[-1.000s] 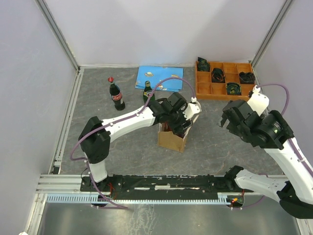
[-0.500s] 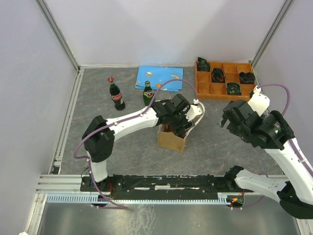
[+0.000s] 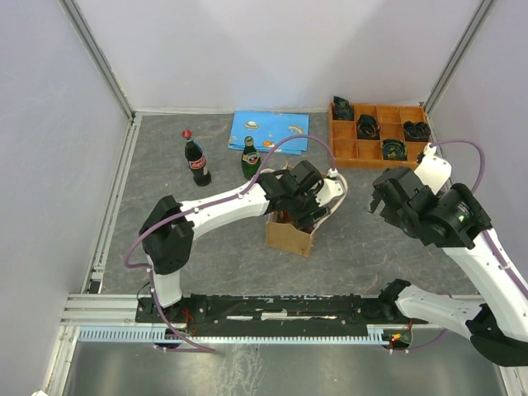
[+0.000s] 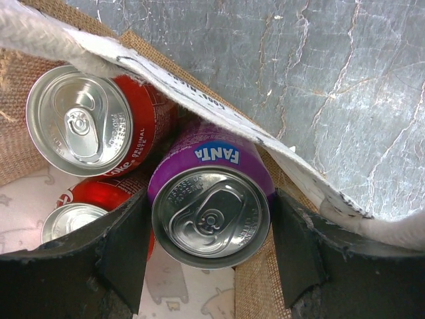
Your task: Place the beverage into the canvas bag
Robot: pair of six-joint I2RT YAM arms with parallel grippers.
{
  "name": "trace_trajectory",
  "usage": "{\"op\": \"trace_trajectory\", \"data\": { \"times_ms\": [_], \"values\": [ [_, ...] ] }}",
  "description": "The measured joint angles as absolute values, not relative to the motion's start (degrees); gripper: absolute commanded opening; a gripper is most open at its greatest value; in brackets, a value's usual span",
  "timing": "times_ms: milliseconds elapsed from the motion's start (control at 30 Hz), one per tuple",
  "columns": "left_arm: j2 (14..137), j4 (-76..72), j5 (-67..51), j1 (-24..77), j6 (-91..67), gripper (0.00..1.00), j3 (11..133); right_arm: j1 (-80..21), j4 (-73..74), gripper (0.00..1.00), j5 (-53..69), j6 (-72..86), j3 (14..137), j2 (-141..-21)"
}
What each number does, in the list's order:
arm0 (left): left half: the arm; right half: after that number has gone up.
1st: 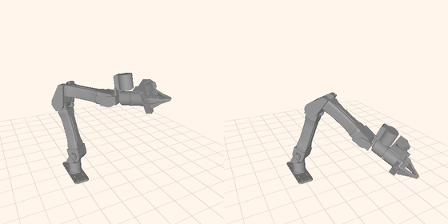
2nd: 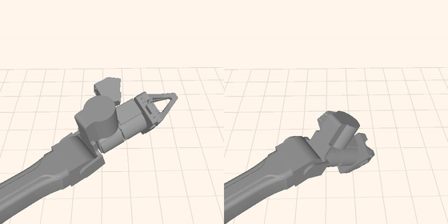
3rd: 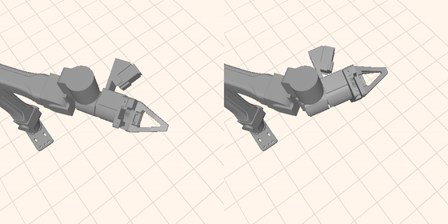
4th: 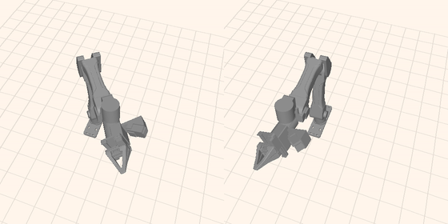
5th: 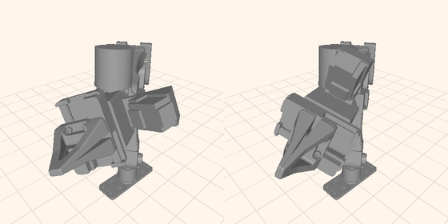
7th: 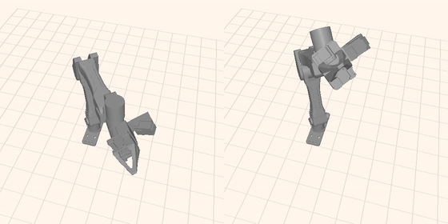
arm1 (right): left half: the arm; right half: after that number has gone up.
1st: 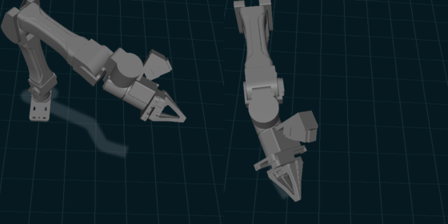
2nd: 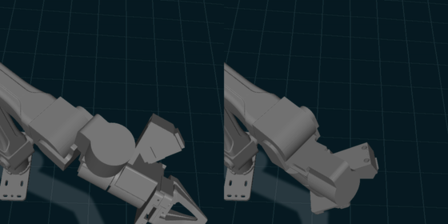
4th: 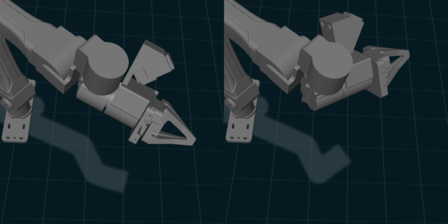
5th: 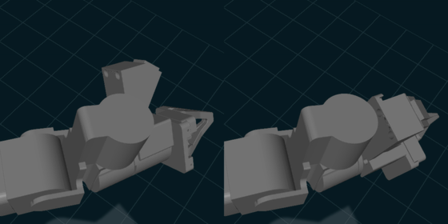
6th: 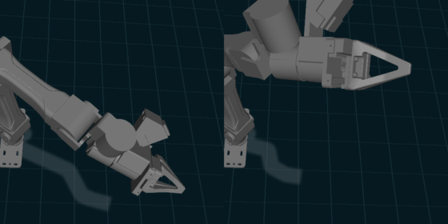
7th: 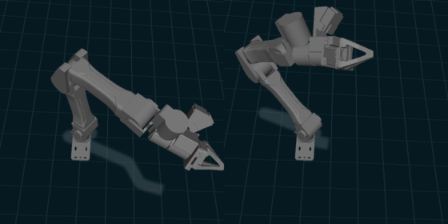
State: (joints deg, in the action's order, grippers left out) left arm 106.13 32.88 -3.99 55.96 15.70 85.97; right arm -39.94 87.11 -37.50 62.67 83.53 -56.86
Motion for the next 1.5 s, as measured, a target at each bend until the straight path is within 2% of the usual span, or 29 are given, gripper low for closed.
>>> {"op": "trace_trajectory", "data": {
  "times_ms": [167, 233, 267, 433, 500, 533, 1133, 1333, 1500],
  "values": [
    [106.1, 32.8, -2.9, 56.4, 15.7, 0.48, 86.0, -39.9, 87.0, 0.99, -37.5, 62.5, 83.5, -57.2],
    [106.1, 32.8, -2.5, 56.6, 15.7, 0.59, 86.0, -39.9, 86.9, 0.99, -37.5, 62.5, 83.5, -57.3],
    [106.1, 32.8, -2.3, 56.7, 15.7, 0.71, 86.0, -39.9, 86.8, 0.99, -37.5, 62.5, 83.5, -57.3],
    [106.1, 32.5, -1.3, 57.1, 15.7, 0.75, 85.9, -39.9, 86.6, 0.99, -37.4, 62.5, 83.5, -57.5],
    [106.1, 32.4, -1.2, 57.1, 15.7, 0.92, 85.8, -39.9, 86.5, 0.99, -37.4, 62.3, 83.5, -57.5],
    [106.1, 32.3, -1.0, 57.1, 15.7, 0.96, 85.8, -39.9, 86.5, 0.99, -37.3, 62.3, 83.5, -57.5],
    [102.2, 29.2, 4.8, 57.8, 15.7, 0.99, 85.5, -39.9, 86.0, 0.99, -36.5, 62.1, 83.5, -57.6],
    [91.3, 29.6, 5.9, 56.0, 15.6, 0.99, 85.4, -39.9, 85.4, 0.99, -36.3, 62.0, 83.5, -58.3],
    [79.1, 28.1, 2.8, 45.5, 11.5, 0.99, 84.8, -39.9, 84.0, 0.99, -36.0, 61.4, 83.5, -59.3]
  ]
}}
